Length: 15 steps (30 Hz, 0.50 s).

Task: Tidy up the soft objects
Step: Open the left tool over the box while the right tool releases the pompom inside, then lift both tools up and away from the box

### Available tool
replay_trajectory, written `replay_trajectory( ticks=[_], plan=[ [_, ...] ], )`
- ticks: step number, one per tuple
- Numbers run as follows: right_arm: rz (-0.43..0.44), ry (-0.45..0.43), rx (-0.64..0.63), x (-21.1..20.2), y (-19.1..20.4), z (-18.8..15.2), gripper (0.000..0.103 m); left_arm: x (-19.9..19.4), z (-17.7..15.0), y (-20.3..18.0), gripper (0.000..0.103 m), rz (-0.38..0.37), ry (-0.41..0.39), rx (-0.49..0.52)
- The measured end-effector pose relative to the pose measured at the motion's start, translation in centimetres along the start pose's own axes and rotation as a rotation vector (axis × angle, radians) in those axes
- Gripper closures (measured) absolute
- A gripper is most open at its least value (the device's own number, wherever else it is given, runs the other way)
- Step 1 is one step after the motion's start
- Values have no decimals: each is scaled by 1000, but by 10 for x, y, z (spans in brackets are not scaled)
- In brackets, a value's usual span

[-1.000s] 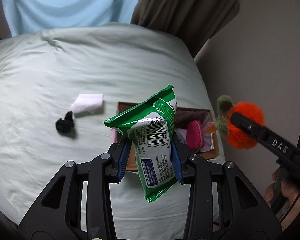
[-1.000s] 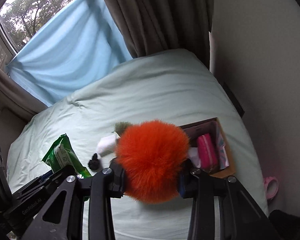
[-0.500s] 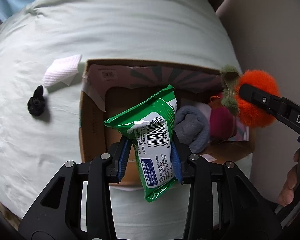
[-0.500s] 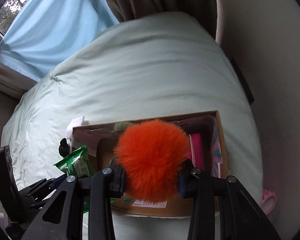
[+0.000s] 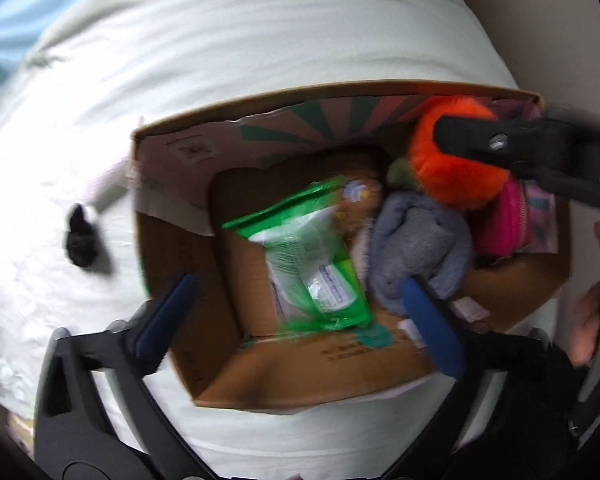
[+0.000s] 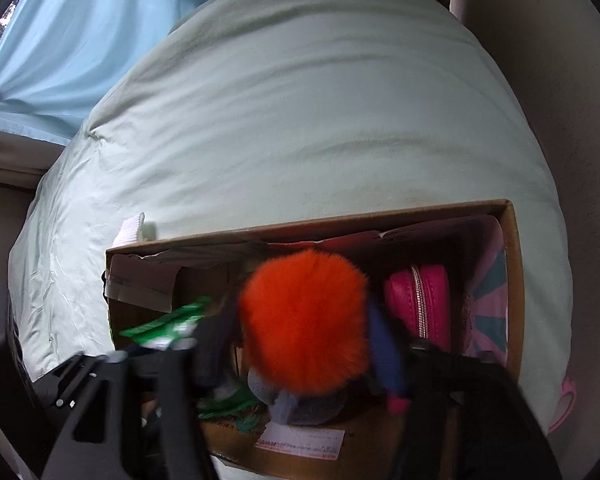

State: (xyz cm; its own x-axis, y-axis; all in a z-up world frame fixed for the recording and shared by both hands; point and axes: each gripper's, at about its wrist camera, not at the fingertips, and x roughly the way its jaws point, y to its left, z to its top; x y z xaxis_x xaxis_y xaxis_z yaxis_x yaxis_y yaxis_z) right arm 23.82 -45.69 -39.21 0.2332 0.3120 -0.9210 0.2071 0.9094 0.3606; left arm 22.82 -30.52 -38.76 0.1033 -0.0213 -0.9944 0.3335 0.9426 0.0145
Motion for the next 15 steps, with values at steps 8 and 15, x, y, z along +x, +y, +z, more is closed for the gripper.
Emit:
replay_trajectory(
  ticks=[8, 15],
  plan=[
    [-3, -5, 12, -12, -3, -6, 0, -21, -9, 2, 1, -48, -30, -17],
    [-10, -43, 8, -37, 6, -16, 0, -45, -15, 1, 1, -59, -81, -1]
  ],
)
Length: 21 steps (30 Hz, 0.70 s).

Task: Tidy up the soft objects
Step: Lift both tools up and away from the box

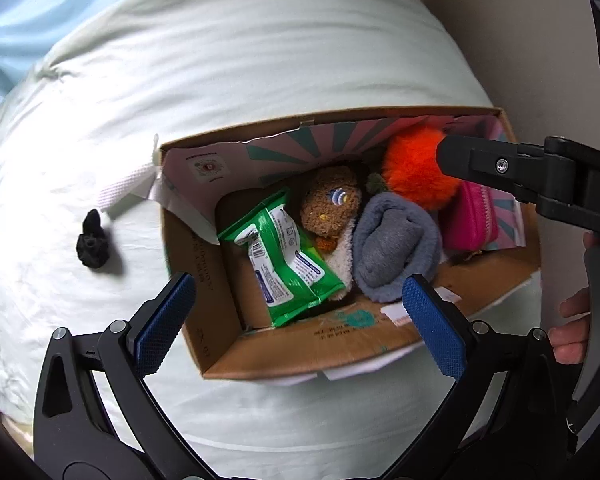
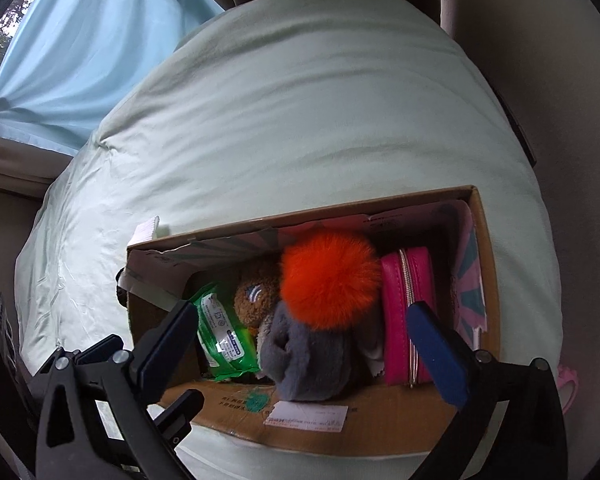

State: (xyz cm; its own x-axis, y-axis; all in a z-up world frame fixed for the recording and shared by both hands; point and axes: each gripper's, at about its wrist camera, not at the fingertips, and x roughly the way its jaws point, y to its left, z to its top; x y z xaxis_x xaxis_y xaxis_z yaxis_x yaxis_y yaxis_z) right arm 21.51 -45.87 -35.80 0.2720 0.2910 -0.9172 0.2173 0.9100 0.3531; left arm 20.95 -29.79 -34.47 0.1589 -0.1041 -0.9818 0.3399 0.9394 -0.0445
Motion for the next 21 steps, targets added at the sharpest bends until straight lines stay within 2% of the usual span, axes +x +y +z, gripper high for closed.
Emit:
replay_trajectory(
  ticks=[5, 11, 21],
  plan=[
    [-19, -48, -28, -31, 14, -11, 0, -31, -13, 10, 1, -19, -54, -15],
    [-57, -127, -95, -78, 45, -32, 0, -87, -37, 36, 1, -40, -147, -62],
    [-100, -264, -190, -156, 135, -87, 0, -193, -99, 107, 1, -29, -324, -103]
  ],
)
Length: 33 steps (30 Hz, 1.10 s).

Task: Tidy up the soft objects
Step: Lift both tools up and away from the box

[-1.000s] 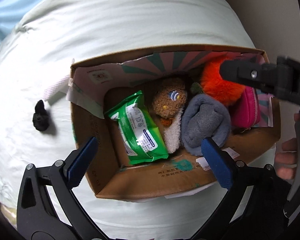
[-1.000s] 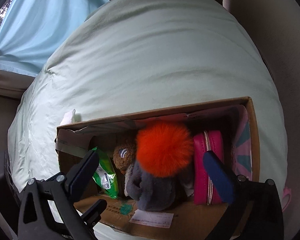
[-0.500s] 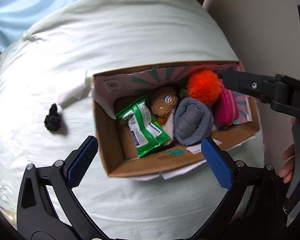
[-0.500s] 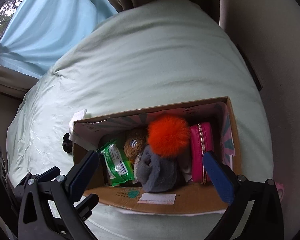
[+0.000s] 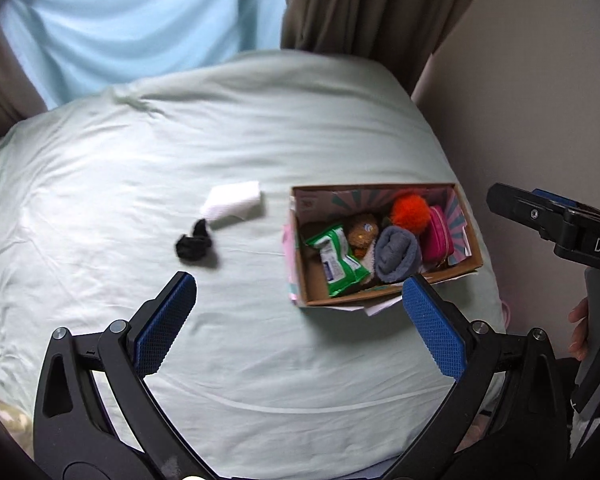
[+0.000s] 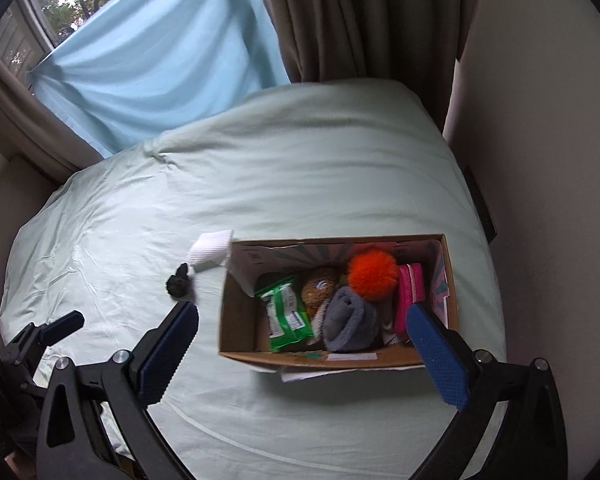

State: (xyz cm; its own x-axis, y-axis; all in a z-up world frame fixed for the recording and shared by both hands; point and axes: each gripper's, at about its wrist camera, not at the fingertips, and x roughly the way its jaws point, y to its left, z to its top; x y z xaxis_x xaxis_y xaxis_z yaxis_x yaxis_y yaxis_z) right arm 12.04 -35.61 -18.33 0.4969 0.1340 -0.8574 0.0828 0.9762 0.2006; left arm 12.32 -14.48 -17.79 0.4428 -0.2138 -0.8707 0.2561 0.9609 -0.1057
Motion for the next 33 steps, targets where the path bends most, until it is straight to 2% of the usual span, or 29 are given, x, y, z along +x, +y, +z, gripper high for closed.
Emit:
replay_trajectory(
  ticks=[7, 13, 24, 33],
  plan=[
    [-22, -86, -73, -37, 76, -25, 0, -58, -26, 70, 1, 35, -78, -15],
    [-14, -126, -63, -42, 127, -44, 0, -78, -45, 127, 1, 37, -101, -26],
    [-47, -126, -53, -16, 194, -51, 0, -66, -47, 196, 1, -14, -80, -28],
    [-48, -84, -83, 27, 222, -18, 0, -33, -16, 225, 1, -43, -54, -38]
  ],
)
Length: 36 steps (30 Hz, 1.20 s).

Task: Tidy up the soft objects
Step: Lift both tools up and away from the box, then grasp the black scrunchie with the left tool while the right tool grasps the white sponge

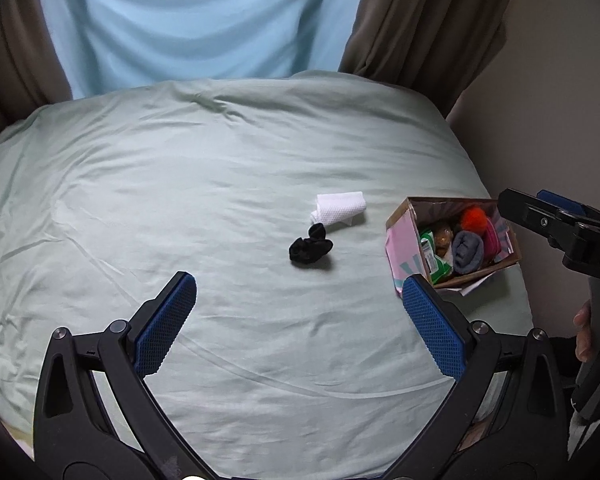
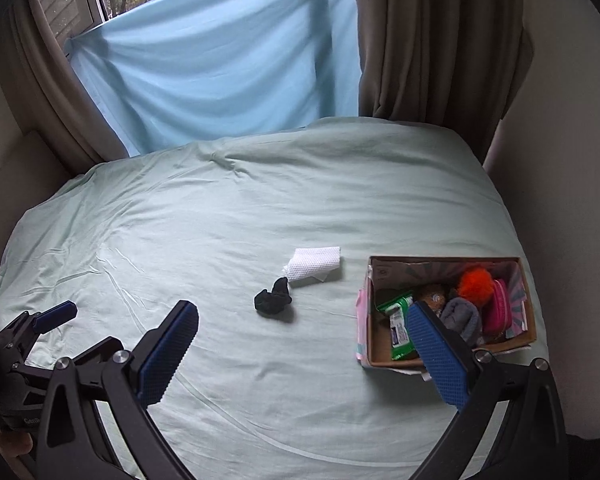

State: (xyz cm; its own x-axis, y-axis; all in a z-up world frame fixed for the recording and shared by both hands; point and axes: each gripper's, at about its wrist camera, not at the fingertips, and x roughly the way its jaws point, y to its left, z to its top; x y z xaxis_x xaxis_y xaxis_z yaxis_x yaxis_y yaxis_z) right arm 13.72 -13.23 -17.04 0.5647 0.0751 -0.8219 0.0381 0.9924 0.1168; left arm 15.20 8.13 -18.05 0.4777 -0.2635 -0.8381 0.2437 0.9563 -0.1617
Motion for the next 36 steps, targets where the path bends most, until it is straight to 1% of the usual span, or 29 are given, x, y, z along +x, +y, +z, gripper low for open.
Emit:
replay_trajectory(
  ticks=[4, 11, 16, 19, 21, 23, 25, 26, 31, 34, 36],
  plan=[
    [6, 37, -32, 35, 2, 20, 0, 30, 14, 2, 1, -22, 17, 8],
    [22, 145, -127, 127, 3, 50, 0, 107, 28, -3, 1, -46, 55, 10],
    [36, 233, -162, 203, -1, 57, 0, 173, 28, -6, 1, -46, 108, 29],
    [41, 285, -139, 247, -8, 53, 0, 208, 25, -5, 1, -55, 134, 19],
    [49, 315, -119, 272, -13, 49, 0, 231, 22, -5, 2, -47, 157, 21],
    [57, 347, -110, 296, -16, 43, 0, 254, 17, -8, 6, -51, 181, 29],
    [53, 373, -117, 317, -17, 38, 0, 276, 11, -11, 12, -51, 202, 42],
    [54, 384, -120, 327, -18, 35, 0, 287, 8, -13, 13, -51, 211, 49],
    [68, 448, -100, 374, -20, 21, 0, 331, -5, -22, 24, -35, 252, 81],
    [58, 469, -111, 393, -19, 13, 0, 352, -12, -27, 30, -38, 274, 95],
    [48, 467, -117, 398, -18, 10, 0, 362, -15, -30, 34, -34, 286, 110]
  ],
)
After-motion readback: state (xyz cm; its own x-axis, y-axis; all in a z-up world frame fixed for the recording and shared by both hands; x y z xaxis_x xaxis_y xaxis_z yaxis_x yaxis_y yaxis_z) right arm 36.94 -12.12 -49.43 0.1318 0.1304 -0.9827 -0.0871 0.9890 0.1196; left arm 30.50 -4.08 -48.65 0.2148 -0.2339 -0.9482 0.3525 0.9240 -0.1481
